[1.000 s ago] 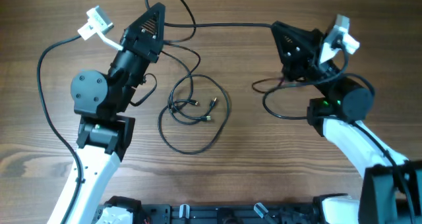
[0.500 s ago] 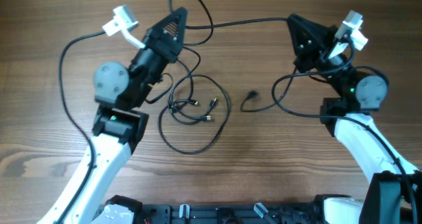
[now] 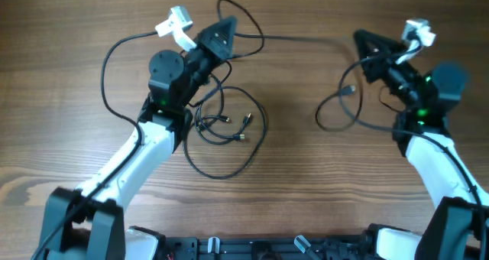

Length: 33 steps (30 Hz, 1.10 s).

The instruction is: Untangle cables

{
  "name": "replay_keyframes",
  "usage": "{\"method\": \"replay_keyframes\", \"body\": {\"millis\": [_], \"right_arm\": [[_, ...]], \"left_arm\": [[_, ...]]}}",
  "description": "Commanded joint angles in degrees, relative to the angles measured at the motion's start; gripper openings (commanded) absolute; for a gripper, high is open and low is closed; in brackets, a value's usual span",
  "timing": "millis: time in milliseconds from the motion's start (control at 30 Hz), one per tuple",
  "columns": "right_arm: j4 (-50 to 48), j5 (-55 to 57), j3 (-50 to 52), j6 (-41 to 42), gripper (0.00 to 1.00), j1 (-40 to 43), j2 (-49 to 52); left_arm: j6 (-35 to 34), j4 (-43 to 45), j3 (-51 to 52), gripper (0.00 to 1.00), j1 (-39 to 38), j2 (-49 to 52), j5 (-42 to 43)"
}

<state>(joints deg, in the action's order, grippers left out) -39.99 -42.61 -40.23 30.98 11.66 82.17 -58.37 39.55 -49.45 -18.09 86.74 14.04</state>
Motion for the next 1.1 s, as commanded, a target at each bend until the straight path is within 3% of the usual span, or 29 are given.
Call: {"method": "replay_keyframes", "body": {"millis": [0, 33, 133, 300, 667, 867, 1067], "right_arm": [[5.7, 5.29, -0.33, -1.16, 0.62, 0.85, -0.26], [7.3, 5.29, -0.33, -1.16, 0.76, 0.85, -0.26], [10.51, 5.29, -0.33, -0.96, 1.0, 0.85, -0.26], [17.38, 5.29, -0.33, 0.5, 1.0, 0.85, -0.26], [42.58, 4.17, -0.22, 2.86, 1.0, 0.31, -0.2], [46.16, 4.31, -0.15, 3.69, 1.0, -1.6, 0.13], [46.38, 12.0, -0.15, 9.01, 1.0, -8.66, 3.41]], "left_arm": [[2.73, -0.79, -0.37, 0.04, 1.05, 1.68, -4.07], [3.8, -1.55, -0.37, 0.04, 1.05, 1.68, -5.18], [7.67, -2.32, -0.37, 0.04, 1.09, 1.68, -6.45], [8.68, -4.9, -0.37, 0.04, 1.09, 1.68, -7.32], [8.72, -8.57, -0.37, 0.04, 1.11, 1.68, -10.4], [10.43, -15.02, -0.37, 0.04, 1.09, 1.68, -14.49], [10.45, -20.94, -0.37, 0.04, 1.09, 1.68, -17.49]]}}
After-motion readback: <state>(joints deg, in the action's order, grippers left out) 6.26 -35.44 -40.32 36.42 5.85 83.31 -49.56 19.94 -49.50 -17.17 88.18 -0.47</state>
